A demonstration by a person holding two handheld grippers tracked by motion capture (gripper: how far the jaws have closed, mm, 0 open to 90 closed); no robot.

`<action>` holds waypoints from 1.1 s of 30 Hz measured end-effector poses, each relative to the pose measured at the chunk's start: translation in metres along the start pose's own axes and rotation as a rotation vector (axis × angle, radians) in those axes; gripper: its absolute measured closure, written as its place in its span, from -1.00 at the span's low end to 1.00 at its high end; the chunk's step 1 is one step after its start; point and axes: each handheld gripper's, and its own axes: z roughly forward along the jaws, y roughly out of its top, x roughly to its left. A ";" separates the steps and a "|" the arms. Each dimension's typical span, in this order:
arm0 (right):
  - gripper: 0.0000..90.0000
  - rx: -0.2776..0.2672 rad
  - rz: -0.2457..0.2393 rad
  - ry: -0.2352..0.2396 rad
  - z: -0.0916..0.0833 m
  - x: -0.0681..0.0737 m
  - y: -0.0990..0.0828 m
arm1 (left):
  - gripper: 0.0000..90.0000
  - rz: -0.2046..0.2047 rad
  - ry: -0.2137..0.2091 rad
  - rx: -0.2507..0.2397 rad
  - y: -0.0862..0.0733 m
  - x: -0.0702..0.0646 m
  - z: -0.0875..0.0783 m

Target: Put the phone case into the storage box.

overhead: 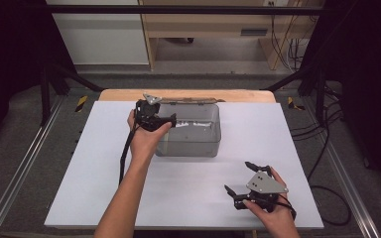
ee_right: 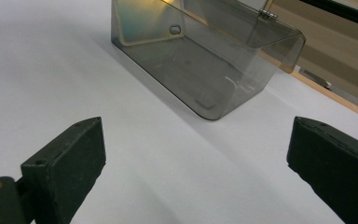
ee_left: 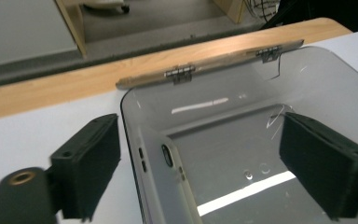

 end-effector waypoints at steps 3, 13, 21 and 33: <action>-0.89 -0.003 0.008 -0.001 0.000 0.000 0.000 | -0.86 -0.008 -0.017 -0.049 -0.002 0.001 -0.003; -0.89 0.002 0.057 -0.022 -0.003 -0.010 -0.006 | -0.89 -0.063 -0.067 -0.199 -0.016 0.023 -0.026; -0.90 -0.005 0.098 -0.029 -0.005 -0.017 -0.010 | -0.93 -0.027 -0.112 -0.277 -0.046 0.046 -0.051; -0.90 -0.002 0.185 -0.075 -0.001 -0.026 -0.017 | -0.93 -0.069 -0.107 -0.344 -0.096 0.082 -0.103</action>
